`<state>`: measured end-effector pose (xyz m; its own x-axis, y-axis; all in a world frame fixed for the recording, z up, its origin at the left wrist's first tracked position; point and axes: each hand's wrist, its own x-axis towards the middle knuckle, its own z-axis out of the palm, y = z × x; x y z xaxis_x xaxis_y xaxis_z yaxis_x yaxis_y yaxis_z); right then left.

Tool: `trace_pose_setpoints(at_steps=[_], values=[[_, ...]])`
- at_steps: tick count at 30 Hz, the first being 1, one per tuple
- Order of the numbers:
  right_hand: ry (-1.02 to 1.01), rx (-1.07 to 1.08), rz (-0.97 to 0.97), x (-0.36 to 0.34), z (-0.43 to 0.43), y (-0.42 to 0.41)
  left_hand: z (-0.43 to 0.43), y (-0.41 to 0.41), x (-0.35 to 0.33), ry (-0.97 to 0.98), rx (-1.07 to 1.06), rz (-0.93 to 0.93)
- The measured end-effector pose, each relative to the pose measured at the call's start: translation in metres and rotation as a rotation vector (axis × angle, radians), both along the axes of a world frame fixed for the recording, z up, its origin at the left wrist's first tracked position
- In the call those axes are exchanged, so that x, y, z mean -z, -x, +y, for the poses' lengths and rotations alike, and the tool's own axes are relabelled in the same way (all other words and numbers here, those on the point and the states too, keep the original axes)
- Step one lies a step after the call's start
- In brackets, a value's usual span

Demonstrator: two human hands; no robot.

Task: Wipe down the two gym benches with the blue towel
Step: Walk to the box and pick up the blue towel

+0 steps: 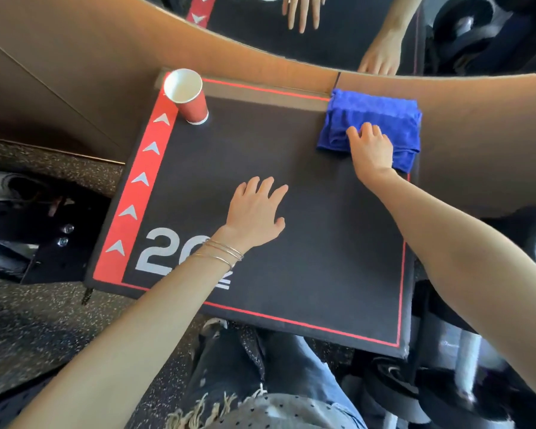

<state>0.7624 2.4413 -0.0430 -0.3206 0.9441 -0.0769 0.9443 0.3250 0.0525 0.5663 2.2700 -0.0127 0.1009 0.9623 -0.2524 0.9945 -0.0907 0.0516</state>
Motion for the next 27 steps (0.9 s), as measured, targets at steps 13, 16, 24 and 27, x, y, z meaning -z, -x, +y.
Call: trace_pose_setpoints(at_steps=[13, 16, 24, 27], values=[[-0.094, -0.048, 0.029, 0.012, -0.101, 0.003, -0.017, 0.021, 0.008, 0.044, 0.101, -0.039], [-0.104, -0.019, 0.031, 0.011, -0.135, 0.012, -0.025, 0.034, 0.009, 0.056, 0.165, -0.037], [-0.182, 0.116, 0.088, 0.019, -0.239, 0.058, -0.050, 0.078, 0.011, 0.063, 0.435, -0.050], [-0.165, 0.181, 0.097, 0.018, -0.280, 0.081, -0.061, 0.100, 0.011, 0.053, 0.522, -0.076]])
